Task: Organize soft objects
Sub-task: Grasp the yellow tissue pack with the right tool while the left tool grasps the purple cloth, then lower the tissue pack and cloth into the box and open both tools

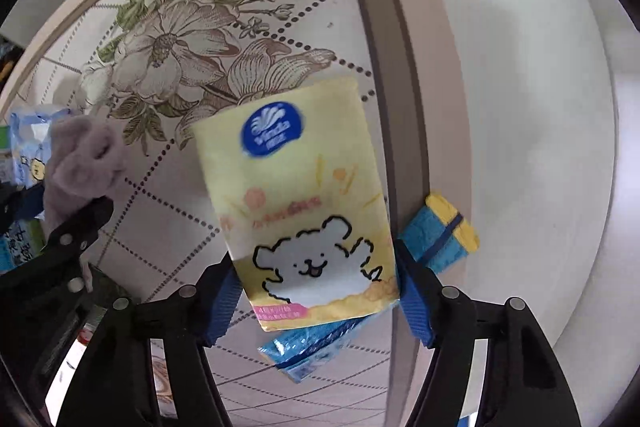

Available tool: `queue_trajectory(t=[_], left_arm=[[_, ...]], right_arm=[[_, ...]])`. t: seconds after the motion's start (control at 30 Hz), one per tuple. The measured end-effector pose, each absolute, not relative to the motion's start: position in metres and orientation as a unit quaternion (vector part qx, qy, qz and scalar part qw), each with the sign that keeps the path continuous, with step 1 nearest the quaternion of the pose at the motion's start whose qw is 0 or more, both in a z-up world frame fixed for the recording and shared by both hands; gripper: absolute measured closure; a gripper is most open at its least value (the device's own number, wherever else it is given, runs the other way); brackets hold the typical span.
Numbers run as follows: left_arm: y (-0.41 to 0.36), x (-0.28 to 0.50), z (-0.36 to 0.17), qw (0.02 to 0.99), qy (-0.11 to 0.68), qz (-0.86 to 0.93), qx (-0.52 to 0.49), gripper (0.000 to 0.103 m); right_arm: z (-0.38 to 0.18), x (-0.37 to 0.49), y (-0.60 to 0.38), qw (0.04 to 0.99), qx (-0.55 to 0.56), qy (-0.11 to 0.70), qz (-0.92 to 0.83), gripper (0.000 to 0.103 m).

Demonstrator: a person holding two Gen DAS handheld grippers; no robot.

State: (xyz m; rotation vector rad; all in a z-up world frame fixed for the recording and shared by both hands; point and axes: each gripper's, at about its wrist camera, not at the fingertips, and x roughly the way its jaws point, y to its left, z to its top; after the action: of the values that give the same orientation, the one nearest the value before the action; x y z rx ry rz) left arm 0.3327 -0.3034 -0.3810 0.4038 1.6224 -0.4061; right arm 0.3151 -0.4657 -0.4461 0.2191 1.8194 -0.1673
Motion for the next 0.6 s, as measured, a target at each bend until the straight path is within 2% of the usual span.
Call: queue_trajectory(t=[0.3, 0.6], left_arm=[[-0.226, 0.315, -0.291, 0.706, 0.683, -0.176, 0.068, 0.069], [-0.092, 0.297, -0.217, 0.747, 0.650, -0.137, 0.001, 0.069]], right_arm=[[-0.370, 0.289, -0.426, 0.662, 0.151, 0.732, -0.060, 0.037], [-0.278, 0.275, -0.287, 0.716, 0.153, 0.681, -0.001, 0.037]])
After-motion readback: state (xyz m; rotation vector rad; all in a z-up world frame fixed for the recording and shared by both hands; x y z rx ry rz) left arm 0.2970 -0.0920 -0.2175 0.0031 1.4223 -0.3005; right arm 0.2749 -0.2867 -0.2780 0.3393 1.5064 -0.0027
